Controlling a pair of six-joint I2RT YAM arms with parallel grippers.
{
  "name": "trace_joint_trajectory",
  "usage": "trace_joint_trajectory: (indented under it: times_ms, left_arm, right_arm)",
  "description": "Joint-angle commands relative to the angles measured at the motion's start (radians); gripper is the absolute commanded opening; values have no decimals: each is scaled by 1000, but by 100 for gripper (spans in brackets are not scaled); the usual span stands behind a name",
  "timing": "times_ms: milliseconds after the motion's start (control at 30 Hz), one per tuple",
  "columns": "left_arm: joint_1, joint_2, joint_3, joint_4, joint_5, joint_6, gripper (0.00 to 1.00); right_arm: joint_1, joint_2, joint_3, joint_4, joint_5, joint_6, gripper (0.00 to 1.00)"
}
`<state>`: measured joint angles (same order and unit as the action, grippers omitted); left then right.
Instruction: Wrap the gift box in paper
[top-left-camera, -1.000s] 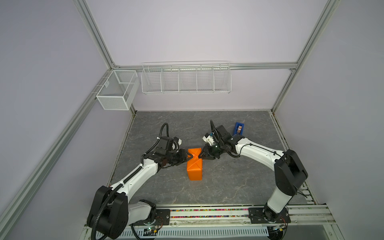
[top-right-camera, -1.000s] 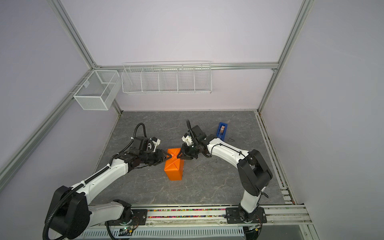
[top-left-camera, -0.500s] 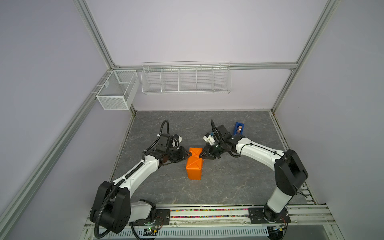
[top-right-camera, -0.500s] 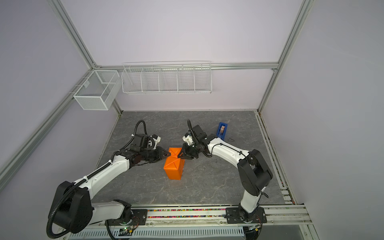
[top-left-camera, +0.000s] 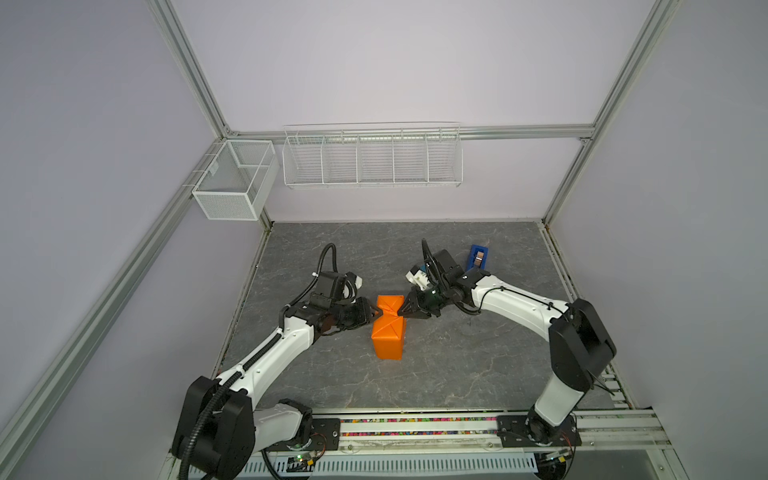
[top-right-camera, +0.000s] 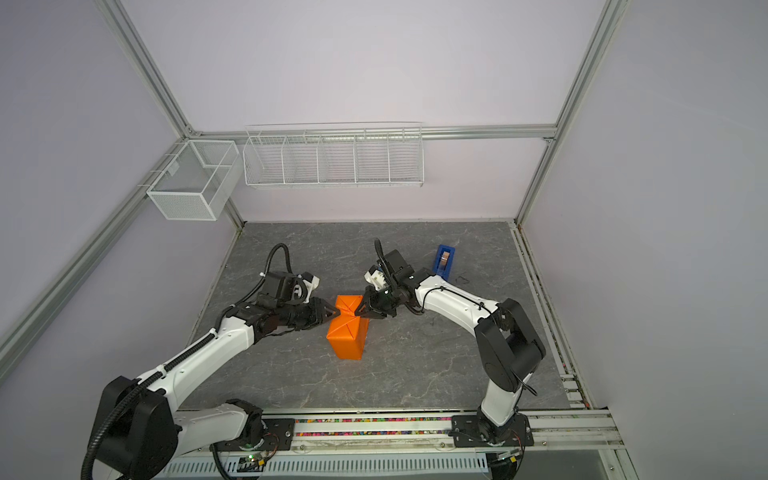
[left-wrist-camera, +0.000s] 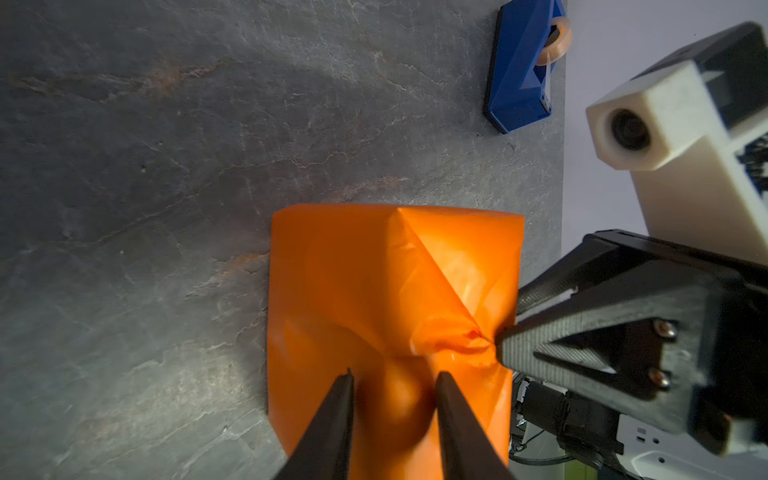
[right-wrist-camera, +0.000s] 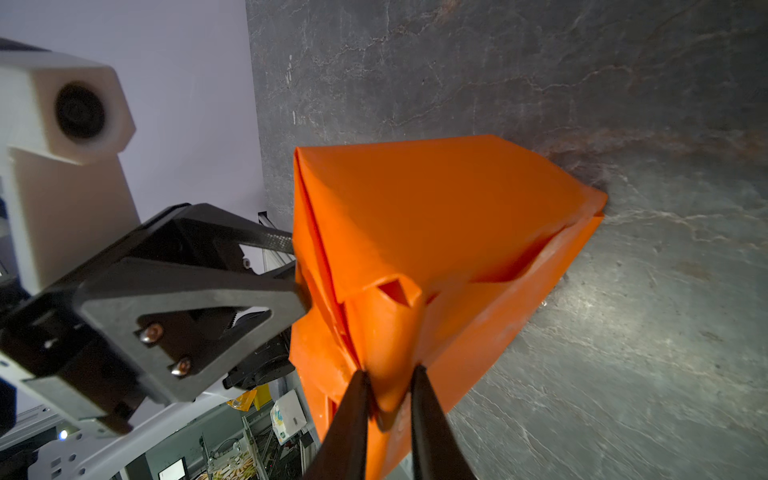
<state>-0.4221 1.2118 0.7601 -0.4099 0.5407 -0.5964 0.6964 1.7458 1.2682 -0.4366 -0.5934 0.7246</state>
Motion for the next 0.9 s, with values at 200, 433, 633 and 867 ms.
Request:
trace_joint_trajectory:
  times_ms: [200,433,633,867]
  left_arm:
    - [-16,57,-60,18,77,8,33]
    - [-16,98,-56,-25,35,30,28]
    - [-15,94,-56,-40,30,41,28]
    - [-16,84,-53,-44,49,47,35]
  right_arm:
    - [12,48,-32,-51,64,-29,19]
    - [-10,-10,-4,-67,73,-44,33]
    - [-104,-92,36,-110,77,-98,47]
    - [-292,-93,65,-154,30,-174,47]
